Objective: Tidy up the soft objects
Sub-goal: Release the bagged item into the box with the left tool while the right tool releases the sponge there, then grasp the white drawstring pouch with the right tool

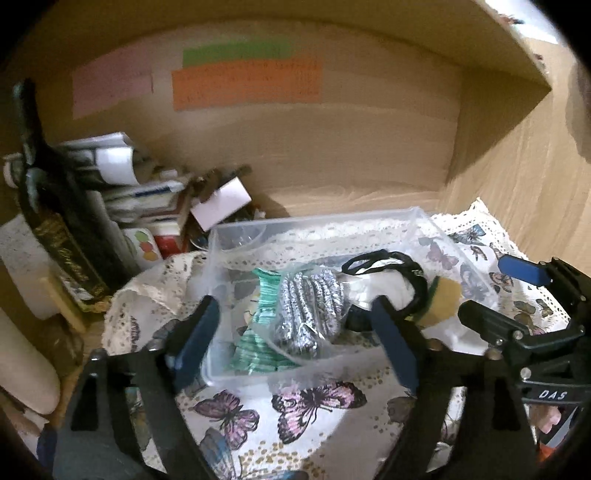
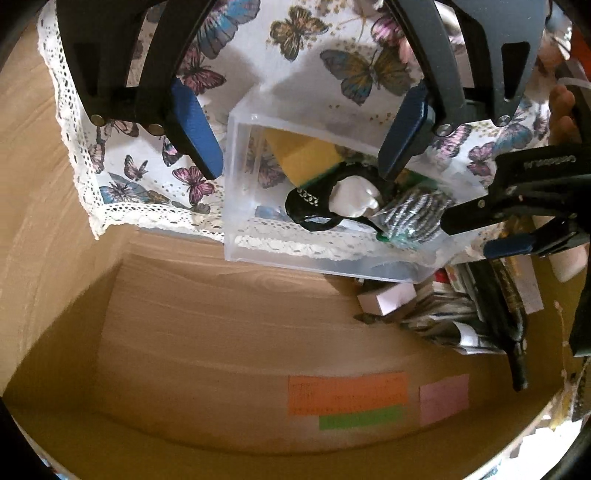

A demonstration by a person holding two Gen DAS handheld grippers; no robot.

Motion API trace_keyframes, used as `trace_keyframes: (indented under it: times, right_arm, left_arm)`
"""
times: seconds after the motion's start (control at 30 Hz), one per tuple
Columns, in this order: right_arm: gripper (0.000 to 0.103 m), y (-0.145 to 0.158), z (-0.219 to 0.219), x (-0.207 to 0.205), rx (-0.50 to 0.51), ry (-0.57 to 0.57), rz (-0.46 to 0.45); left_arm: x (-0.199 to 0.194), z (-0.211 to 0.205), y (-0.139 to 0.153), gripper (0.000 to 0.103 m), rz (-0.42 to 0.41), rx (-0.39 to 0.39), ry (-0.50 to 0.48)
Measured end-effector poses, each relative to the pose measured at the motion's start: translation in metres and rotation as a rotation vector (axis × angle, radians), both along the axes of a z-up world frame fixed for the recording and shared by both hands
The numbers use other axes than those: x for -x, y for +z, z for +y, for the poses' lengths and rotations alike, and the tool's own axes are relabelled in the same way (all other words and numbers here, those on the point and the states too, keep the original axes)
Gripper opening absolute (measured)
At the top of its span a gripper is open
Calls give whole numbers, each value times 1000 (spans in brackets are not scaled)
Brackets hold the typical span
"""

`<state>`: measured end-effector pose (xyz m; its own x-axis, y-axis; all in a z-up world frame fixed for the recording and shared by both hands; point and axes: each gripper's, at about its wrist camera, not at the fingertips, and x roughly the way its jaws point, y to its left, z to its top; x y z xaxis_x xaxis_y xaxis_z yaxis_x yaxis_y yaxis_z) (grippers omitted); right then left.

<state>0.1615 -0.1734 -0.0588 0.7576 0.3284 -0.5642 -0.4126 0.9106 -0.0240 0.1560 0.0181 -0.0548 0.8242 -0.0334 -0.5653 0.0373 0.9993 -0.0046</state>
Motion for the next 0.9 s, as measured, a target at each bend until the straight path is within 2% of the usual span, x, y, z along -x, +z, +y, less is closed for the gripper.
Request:
trace_keyframes:
  times: [0.03, 0.13, 0.33, 0.53, 0.67, 0.8, 0.87, 0.9]
  right_arm:
    - [84, 2, -3, 4, -7, 2, -4]
    - [85, 2, -1, 21, -12, 23, -9]
    - [85, -8, 12, 52, -12, 66, 4]
    - [86, -26, 21, 78, -37, 133, 69]
    - [87, -53, 33, 85, -4, 162, 135]
    - [87, -72, 32, 89, -18, 178, 203]
    - [84, -76, 30, 91, -33, 187, 217]
    - [79, -77, 27, 94, -43, 198, 215]
  left_arm:
    - [6, 0, 2, 95, -13, -5, 3]
    - [21, 0, 5, 99, -34, -15, 1]
    - [46, 1, 0, 100, -27, -20, 0]
    - [74, 7, -12, 101, -12, -40, 23]
    - [90, 12, -24, 101, 15, -29, 38]
    - [101, 14, -34, 101, 39, -37, 46]
    - [102, 13, -39, 101, 63, -30, 44]
    - [102, 12, -42, 101, 76, -24, 40]
